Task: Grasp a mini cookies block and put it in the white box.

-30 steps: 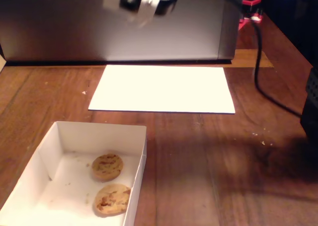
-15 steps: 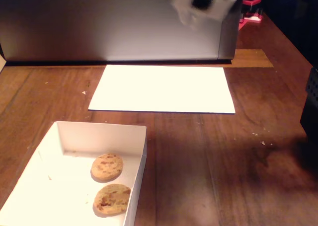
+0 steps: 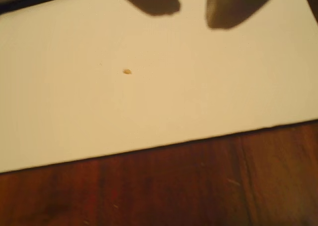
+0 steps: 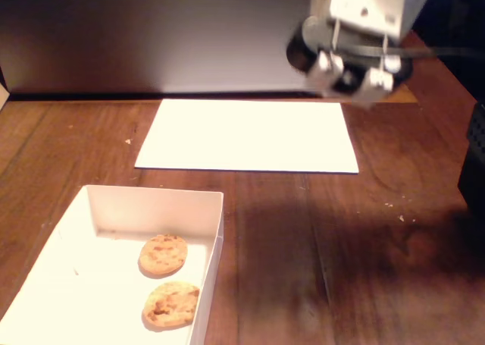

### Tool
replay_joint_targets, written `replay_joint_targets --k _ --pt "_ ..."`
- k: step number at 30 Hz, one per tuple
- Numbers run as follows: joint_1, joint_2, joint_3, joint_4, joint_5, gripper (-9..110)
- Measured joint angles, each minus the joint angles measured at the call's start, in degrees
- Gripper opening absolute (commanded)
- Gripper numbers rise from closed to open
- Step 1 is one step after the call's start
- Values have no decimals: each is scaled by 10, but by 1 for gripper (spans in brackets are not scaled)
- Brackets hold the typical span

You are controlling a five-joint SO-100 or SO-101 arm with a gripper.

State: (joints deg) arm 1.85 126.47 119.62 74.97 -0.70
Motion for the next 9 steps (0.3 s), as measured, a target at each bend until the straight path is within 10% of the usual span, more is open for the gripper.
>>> replay_joint_targets --k 9 --pt "-10 73 168 -59 20 0"
